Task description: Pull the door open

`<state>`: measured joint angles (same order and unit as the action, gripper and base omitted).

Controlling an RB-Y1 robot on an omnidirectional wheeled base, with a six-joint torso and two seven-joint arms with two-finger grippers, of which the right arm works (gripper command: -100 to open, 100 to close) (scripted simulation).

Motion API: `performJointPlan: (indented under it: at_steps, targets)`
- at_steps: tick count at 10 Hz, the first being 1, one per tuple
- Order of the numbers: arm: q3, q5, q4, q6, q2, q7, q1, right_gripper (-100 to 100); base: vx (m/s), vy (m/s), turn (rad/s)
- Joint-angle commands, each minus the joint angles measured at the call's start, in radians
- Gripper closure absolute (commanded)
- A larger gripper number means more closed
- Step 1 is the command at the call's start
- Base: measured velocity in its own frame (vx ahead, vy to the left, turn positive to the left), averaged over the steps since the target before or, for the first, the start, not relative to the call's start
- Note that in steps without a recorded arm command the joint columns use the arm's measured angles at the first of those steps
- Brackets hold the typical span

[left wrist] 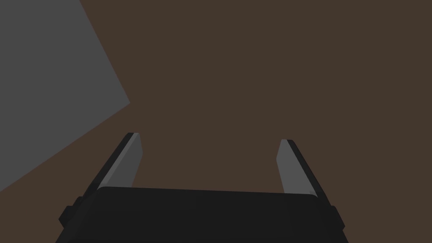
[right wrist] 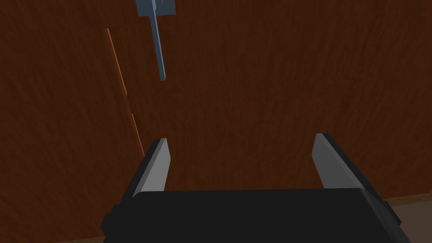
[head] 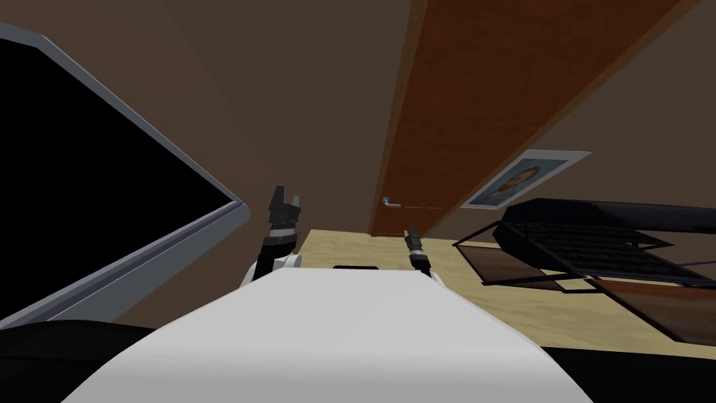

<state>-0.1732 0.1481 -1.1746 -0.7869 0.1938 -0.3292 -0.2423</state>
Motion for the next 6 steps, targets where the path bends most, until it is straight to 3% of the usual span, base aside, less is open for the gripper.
performJointPlan:
  at_steps: [1,6]
  targets:
    - [-0.003,0.005,0.036,-0.011,0.004,-0.006,0.011,-100,0.102,0.024,0.009]
    - [-0.013,0.021,0.143,-0.043,0.017,-0.025,0.039,-100,0.105,0.023,0.008]
